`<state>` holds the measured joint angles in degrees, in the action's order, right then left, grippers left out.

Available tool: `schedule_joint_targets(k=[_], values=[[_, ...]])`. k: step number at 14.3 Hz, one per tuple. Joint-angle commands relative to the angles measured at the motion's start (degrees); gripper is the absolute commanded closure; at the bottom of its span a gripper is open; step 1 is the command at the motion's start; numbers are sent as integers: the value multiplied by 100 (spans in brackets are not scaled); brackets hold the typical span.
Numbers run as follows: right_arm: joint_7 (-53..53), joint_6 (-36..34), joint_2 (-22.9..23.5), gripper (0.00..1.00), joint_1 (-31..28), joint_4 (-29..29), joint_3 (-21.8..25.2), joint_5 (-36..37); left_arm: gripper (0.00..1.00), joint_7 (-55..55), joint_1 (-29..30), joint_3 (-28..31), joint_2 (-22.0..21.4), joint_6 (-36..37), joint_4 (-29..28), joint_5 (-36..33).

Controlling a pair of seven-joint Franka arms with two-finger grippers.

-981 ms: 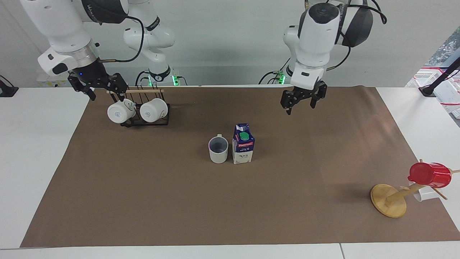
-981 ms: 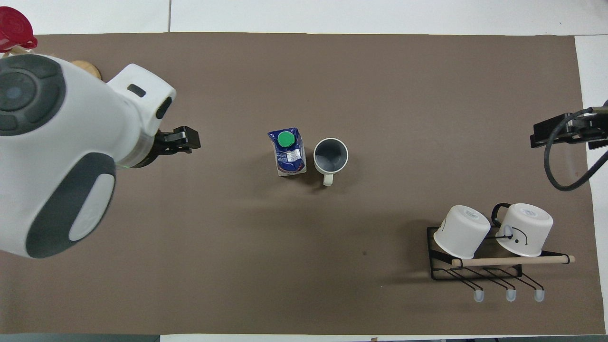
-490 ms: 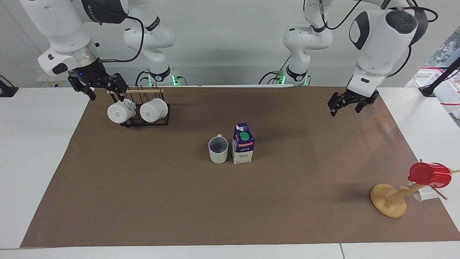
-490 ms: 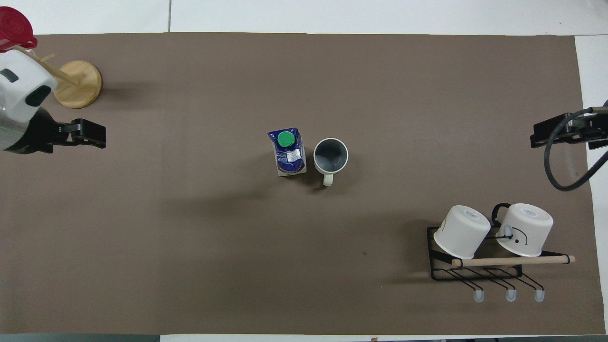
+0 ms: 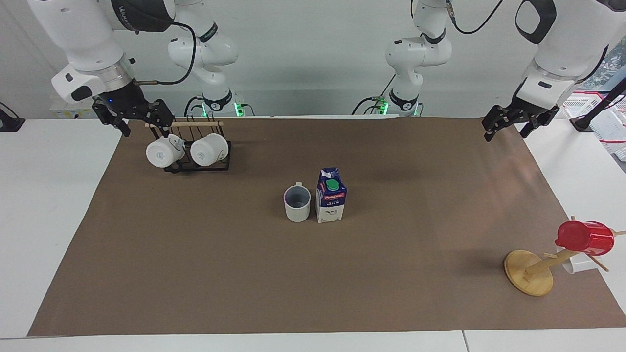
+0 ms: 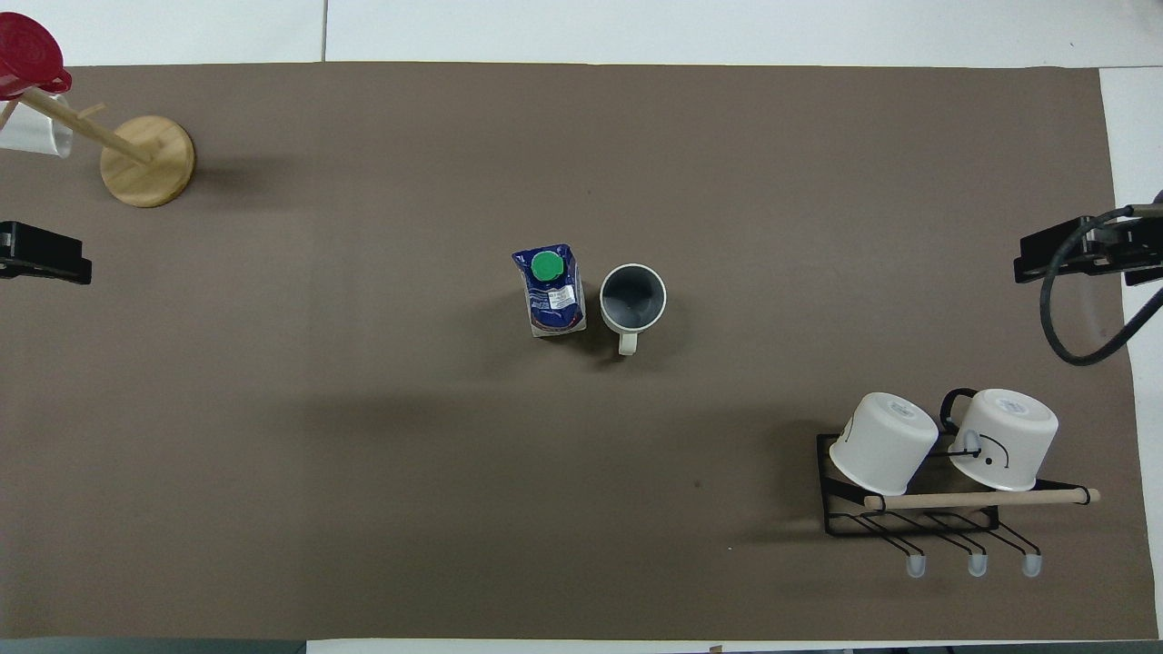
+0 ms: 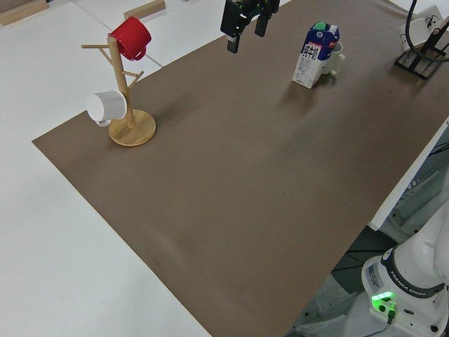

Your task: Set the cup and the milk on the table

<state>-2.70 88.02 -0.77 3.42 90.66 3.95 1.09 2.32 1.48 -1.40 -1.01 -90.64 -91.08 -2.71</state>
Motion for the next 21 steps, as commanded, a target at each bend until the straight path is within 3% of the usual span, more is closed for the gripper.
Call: schedule_joint_targets(k=[1,6,9,13,21], values=[[138,-74,33,0,-35,-75,-26,-56,0,94,19,-62,162,135,196,131],[454,-91,77,0,-70,-162,-17,5,0,-310,-16,-106,49,3,-102,351],[490,-521,155,0,-70,-539,-17,23,0,-232,-60,-106,-5,11,-191,342],[516,-505,68,0,-61,-304,-34,6,0,-232,-60,-106,-5,-15,-191,342],[561,-399,112,0,-26,-418,-34,-21,0,-275,-43,-106,-13,29,-191,342]])
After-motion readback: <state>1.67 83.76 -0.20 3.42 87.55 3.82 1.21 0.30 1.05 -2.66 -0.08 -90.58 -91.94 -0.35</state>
